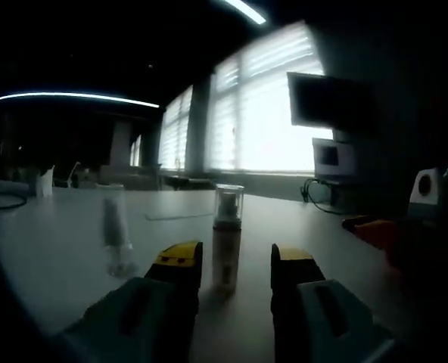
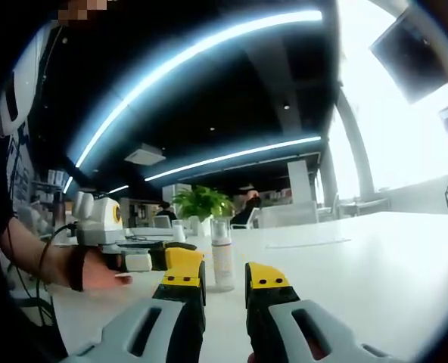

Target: Clamp pump bottle remove cover press pump head put on cover

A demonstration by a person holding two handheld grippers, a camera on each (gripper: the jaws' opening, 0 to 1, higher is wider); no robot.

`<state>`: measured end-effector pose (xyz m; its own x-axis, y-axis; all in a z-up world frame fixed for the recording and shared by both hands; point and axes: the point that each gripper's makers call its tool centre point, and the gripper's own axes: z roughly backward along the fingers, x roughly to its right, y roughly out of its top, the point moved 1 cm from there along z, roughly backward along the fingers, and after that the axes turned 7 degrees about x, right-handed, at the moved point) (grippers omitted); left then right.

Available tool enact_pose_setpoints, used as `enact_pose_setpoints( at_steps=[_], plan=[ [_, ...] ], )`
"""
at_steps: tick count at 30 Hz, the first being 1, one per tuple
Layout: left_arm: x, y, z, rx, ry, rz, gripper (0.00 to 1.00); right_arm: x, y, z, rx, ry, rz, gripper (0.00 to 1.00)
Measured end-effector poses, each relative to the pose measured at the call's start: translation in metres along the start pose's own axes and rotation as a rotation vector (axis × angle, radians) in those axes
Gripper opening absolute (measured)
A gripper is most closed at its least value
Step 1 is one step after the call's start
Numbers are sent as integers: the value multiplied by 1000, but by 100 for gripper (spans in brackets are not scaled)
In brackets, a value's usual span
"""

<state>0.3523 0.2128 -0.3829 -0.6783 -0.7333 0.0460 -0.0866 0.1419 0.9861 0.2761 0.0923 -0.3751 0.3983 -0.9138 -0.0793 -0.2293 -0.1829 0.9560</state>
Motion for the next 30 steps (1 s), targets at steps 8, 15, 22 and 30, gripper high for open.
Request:
enact_pose_setpoints(
  at_steps=[8,15,22,30],
  plan=[
    [-6,2,17,-3,-2,13,26,-1,0,0,-1,0,4,15],
    [-8,4,35,-3,-22,14,26,-2,0,0,-3,-1,8,15],
    [-11,4,47,-4,-10,22,26,-2,-1,-1,-8,4,12,15],
    [-13,6,58,0,-17,5,27,-3,-2,0,-12,6,19,15]
  ],
)
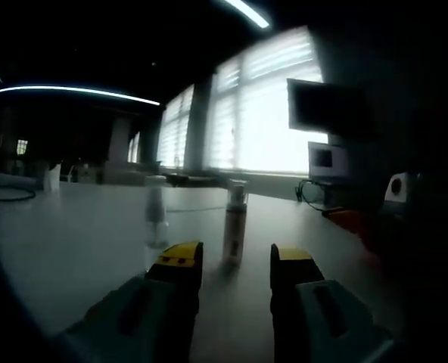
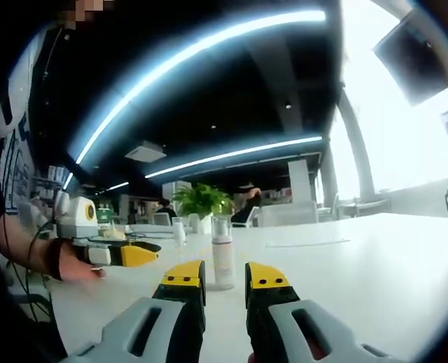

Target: Clamp pump bottle remove cover press pump head put on cover

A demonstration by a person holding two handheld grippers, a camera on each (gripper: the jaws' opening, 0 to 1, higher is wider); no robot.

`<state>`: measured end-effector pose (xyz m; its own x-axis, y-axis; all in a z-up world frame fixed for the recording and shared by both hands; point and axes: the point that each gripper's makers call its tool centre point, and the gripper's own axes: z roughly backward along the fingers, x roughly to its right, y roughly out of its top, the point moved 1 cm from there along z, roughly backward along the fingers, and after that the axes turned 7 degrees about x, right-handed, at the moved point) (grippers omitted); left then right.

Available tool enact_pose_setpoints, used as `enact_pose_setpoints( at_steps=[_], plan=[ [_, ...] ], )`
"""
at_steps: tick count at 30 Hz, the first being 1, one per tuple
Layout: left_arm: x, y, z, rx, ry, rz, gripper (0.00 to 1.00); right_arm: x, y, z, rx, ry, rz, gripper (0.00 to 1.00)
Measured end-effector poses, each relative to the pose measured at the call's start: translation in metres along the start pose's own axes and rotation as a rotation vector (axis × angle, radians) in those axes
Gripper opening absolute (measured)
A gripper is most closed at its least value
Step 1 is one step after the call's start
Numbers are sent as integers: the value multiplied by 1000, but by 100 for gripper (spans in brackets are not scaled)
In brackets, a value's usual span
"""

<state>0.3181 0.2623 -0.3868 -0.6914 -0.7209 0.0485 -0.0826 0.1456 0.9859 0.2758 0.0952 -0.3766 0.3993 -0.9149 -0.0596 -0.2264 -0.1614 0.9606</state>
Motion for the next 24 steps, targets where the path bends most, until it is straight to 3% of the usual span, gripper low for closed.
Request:
enact_pose_setpoints(
  at_steps=[15,24],
  plan=[
    [-3,5,27,15,15,-6,27,-4,-2,-2,-17,12,12,17],
    [-10,8,46,25,58,5,27,-8,-5,-3,-43,38,6,20]
  ],
)
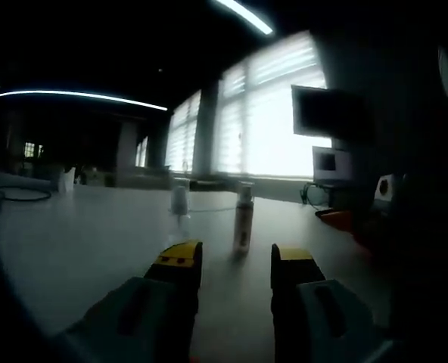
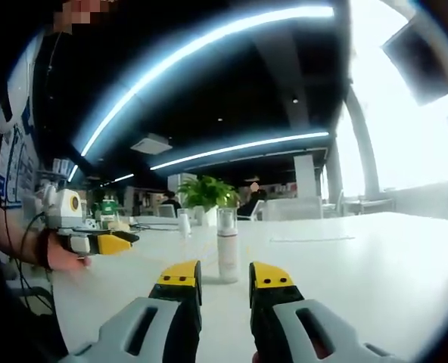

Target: Clamp pump bottle remove cover press pump head put on cover

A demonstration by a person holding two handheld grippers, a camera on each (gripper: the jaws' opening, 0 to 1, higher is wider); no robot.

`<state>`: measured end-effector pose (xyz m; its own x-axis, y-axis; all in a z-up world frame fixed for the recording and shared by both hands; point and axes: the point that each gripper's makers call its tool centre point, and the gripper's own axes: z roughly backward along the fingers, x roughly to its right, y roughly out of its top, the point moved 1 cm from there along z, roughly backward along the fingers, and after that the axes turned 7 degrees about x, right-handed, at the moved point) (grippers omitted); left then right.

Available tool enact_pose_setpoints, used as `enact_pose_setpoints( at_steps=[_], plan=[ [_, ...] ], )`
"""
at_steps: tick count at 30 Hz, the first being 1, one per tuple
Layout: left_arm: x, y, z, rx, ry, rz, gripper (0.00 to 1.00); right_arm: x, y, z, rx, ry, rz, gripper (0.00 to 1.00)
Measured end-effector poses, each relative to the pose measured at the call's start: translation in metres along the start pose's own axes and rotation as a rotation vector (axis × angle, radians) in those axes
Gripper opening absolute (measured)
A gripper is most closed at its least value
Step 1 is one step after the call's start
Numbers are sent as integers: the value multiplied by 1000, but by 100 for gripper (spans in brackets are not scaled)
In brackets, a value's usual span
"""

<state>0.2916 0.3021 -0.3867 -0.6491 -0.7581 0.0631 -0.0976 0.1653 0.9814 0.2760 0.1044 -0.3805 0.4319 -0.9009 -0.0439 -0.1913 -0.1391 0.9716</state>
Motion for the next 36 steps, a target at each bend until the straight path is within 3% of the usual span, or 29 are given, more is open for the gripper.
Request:
enact_pose_setpoints(
  at_steps=[12,18,26,31,36],
  plan=[
    [4,1,6,15,-8,-16,29,-4,-5,0,-22,21,34,20],
    [-2,2,10,21,-7,19,32,-7,-6,1,-27,29,57,20],
    [-6,-1,16,8,9,-21,31,-9,-14,0,-63,50,83,20],
    [1,-1,17,5,-25,-49,31,-5,-14,0,-58,51,58,20],
    [1,0,17,7,-15,-47,31,-4,-13,0,-46,57,38,20]
  ],
)
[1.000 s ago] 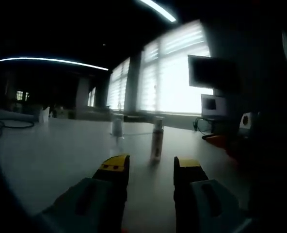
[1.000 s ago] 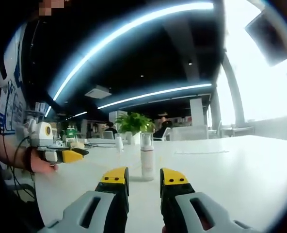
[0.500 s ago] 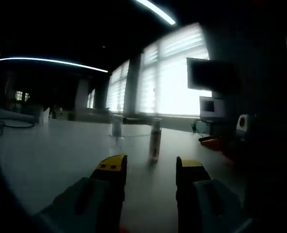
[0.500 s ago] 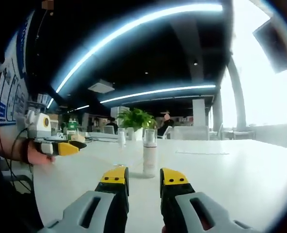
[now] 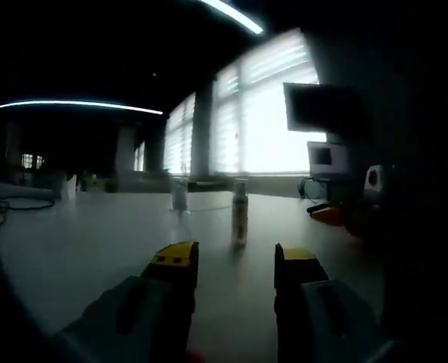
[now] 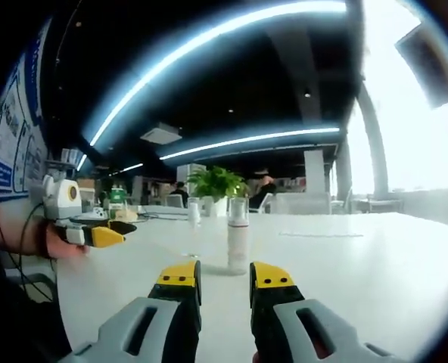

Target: Clamp pump bottle remove cover press pump head put on cover

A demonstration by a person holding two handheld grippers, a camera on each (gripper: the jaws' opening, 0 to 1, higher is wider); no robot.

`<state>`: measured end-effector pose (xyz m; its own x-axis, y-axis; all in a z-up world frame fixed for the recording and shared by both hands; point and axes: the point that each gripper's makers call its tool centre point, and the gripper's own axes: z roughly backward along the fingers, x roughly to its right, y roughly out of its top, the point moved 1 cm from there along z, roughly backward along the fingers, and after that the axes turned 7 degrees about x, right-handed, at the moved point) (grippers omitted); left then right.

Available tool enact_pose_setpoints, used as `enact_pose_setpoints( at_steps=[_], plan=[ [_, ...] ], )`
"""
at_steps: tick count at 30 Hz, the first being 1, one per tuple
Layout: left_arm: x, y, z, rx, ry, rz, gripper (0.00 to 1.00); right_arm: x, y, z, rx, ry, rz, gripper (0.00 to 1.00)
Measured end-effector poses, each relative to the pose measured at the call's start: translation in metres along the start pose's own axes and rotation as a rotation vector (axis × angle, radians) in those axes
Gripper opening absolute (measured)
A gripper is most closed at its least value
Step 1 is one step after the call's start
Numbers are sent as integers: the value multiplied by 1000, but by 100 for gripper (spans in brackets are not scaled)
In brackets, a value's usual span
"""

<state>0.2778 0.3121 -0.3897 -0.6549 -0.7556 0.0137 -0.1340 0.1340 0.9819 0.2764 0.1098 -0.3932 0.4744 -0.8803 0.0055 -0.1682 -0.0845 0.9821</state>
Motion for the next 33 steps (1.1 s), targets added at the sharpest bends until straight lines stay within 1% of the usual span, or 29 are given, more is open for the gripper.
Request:
enact_pose_setpoints(
  at_steps=[4,8,11,13,15,18,25,33],
  plan=[
    [2,0,1,-2,-4,4,31,-1,-1,-1,-4,10,15,20],
    [6,-1,1,-6,-14,1,31,1,-1,-1,1,7,13,20],
    [5,0,1,1,-13,10,31,1,-1,-1,2,5,18,20],
    [6,1,0,7,-19,23,31,3,-3,-2,-5,2,23,20],
    [7,5,1,26,-36,59,31,3,-4,-2,-13,3,27,20],
    [4,6,2,34,-21,77,31,2,-5,-2,-18,11,31,20],
    [3,6,3,32,-6,56,31,3,-2,-1,-3,2,22,19],
    [1,6,3,33,-2,48,31,0,-2,0,-14,6,31,19]
  ],
)
